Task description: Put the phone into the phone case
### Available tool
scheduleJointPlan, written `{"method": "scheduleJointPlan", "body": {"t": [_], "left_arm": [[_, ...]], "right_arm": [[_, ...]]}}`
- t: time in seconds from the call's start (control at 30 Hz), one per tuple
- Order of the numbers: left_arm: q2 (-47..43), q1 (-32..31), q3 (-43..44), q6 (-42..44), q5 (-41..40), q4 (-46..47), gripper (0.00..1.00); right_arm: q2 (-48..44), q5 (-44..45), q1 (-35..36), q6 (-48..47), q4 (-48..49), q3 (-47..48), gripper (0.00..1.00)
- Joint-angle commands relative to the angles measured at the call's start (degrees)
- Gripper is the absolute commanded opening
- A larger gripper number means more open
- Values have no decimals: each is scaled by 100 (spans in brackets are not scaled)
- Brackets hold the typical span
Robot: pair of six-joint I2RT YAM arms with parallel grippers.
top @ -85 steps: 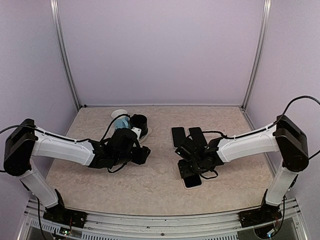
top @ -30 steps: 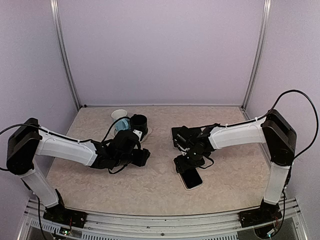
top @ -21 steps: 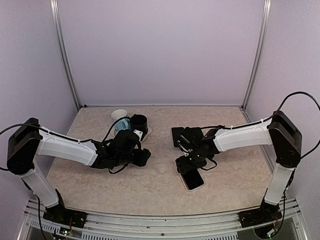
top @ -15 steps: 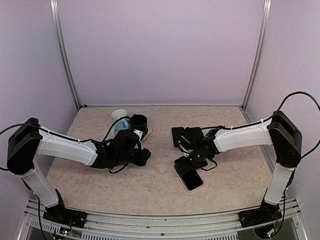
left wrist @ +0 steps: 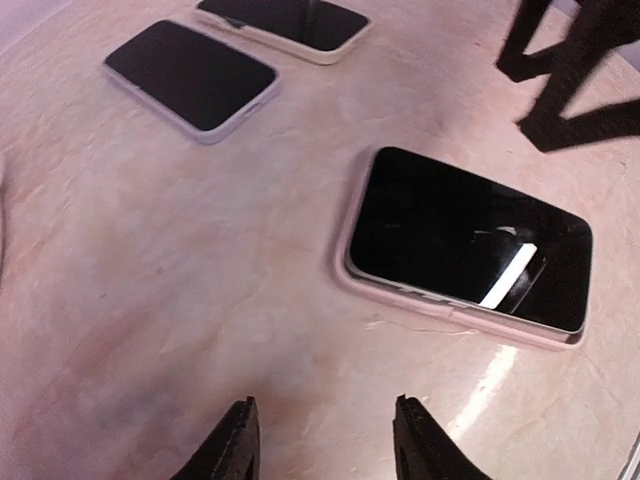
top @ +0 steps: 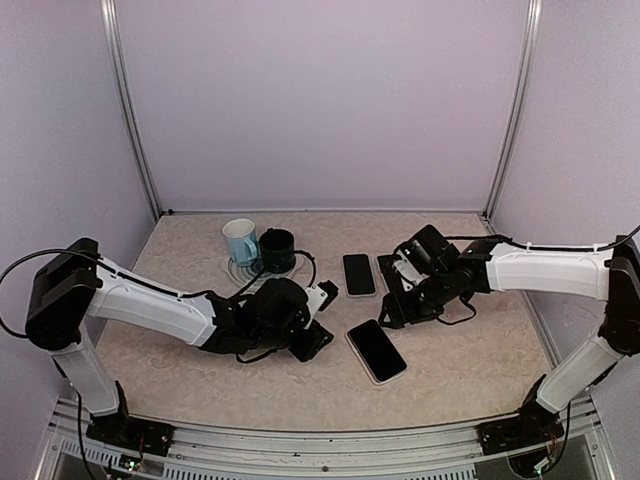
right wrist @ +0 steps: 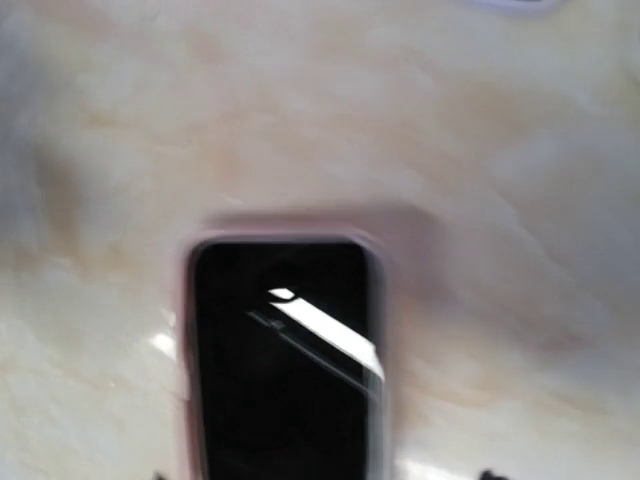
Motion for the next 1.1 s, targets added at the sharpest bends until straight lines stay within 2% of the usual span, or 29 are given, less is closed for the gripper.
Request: {"method": "scheduleJointPlan", "body": {"t": [0.0, 0.07, 0.1, 0.27, 0.43, 0.83, 1.07], "left_arm": [[462, -213, 520, 490, 482, -32, 39], [733, -222, 815, 500, 557, -234, 27], [911, -237, 905, 515, 592, -312, 24], [1316, -388, 1162, 733, 815, -373, 24], [1679, -403, 1302, 735, 872, -527, 23], [1905, -410, 1305, 830, 1279, -489, 22], [1838, -408, 1211, 822, 1227, -359, 22]], "right_arm": [[-106, -655, -272, -118, -205, -676, 53], [-165, -786, -293, -116, -84, -852, 43], [-185, -869, -297, -116, 7, -929, 40], [50, -1127, -301, -204, 291, -1118, 32], [286, -1314, -279, -142, 499, -1252, 18], [1037, -1356, 403, 74, 433, -873, 12], [1107, -1243, 691, 375, 285, -964, 15]]}}
